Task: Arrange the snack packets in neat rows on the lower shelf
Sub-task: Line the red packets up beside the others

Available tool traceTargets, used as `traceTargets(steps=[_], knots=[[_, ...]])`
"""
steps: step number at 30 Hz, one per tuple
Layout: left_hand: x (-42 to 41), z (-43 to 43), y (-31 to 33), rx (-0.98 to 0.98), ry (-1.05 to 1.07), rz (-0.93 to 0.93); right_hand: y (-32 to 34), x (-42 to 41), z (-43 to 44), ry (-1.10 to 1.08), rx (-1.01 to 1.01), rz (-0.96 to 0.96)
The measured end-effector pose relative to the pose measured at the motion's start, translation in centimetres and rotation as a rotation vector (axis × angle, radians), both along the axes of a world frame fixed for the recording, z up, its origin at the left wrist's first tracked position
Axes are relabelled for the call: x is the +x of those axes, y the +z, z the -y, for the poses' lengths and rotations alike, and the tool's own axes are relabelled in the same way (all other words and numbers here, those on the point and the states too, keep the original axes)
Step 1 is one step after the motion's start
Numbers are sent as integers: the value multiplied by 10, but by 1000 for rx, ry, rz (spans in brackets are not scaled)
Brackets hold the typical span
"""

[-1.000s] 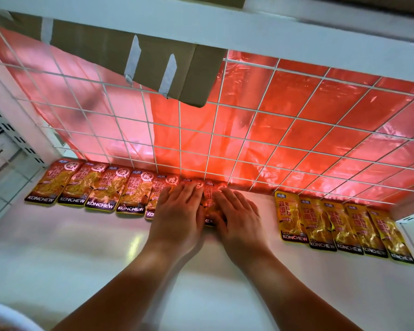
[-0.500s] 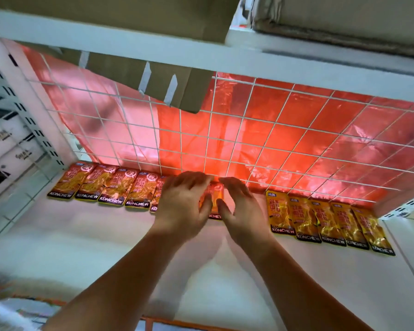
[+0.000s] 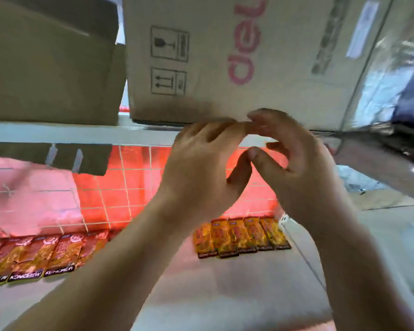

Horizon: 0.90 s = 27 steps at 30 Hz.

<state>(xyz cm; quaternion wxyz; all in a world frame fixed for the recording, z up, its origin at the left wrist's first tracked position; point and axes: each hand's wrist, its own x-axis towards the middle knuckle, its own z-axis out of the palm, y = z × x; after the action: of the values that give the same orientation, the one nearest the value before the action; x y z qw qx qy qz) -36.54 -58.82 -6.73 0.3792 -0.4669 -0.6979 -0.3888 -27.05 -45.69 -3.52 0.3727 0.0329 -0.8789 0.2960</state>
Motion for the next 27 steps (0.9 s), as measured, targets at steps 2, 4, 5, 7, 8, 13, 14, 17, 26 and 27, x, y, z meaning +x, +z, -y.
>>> traceTargets(steps=[2, 4, 5, 7, 8, 13, 14, 17, 26, 27], knots=[[15, -26, 19, -5, -75, -18, 23, 27, -20, -65, 53, 27], [24, -44, 32, -17, -137, -22, 39, 46, -36, -117, 98, 71], [31, -56, 39, -15, -165, -29, 48, 60, -43, -147, 116, 91], [46, -80, 51, -29, -212, -23, 66, 87, -62, -197, 152, 155], [53, -90, 56, -40, -230, -12, 73, 97, -70, -221, 173, 203], [92, -147, 66, -142, -296, 95, 95, 143, -141, -194, 194, 458], [98, -160, 65, -183, -299, 141, 97, 149, -165, -221, 225, 493], [114, -202, 61, -288, -324, 321, 98, 158, -235, -306, 254, 630], [148, -321, 44, -424, -220, 443, 71, 166, -363, -420, 470, 690], [148, -327, 44, -429, -174, 446, 68, 164, -370, -434, 454, 651]])
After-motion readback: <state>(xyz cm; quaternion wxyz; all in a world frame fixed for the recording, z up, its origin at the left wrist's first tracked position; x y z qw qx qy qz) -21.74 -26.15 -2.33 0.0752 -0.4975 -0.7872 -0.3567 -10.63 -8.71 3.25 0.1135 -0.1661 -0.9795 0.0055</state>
